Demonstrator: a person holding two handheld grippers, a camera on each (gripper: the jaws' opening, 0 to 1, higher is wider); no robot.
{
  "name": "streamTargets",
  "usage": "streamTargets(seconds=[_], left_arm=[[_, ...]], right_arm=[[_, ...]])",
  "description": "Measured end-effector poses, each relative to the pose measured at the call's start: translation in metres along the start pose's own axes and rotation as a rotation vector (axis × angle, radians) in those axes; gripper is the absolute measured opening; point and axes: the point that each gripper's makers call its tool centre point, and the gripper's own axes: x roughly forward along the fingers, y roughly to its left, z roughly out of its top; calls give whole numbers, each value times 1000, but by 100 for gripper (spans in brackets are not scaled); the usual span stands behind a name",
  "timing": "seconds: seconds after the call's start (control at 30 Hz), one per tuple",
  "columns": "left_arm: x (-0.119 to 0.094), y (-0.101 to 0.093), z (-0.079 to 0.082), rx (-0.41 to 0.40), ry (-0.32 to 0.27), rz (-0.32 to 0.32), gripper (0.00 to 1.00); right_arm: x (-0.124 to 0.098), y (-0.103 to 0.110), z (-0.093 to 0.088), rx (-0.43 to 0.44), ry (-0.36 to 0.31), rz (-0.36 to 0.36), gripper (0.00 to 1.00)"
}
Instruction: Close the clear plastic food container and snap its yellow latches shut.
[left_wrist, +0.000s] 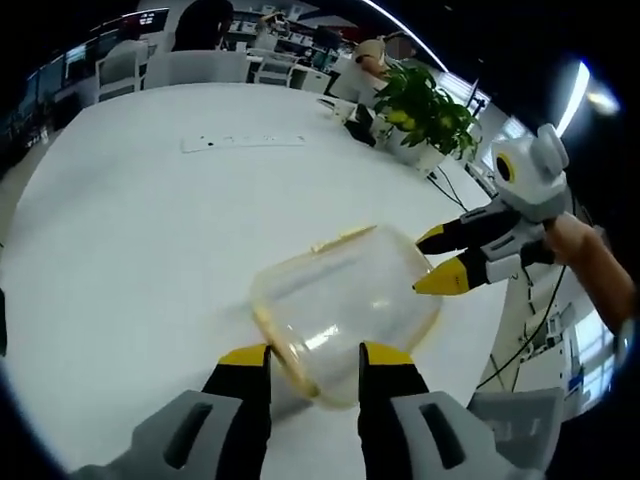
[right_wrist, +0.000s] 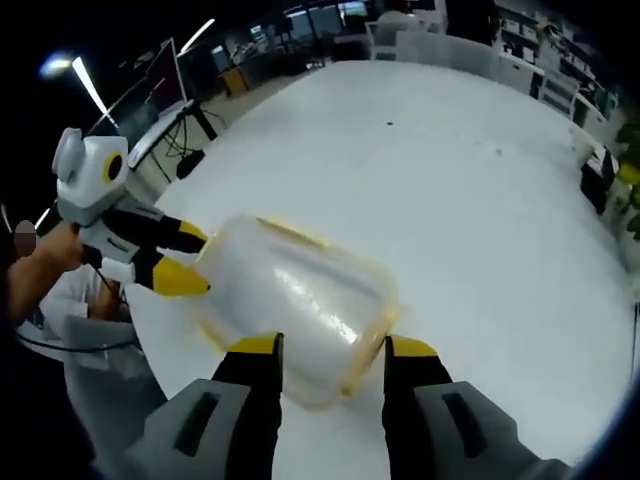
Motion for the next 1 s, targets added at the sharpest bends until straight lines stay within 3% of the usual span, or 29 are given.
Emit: streamTargets(seconds=[1.0], left_arm=[[-29,14,-30,13,23,-6,27]], right_arm=[[3,43,-12,24,-42,-1,36]])
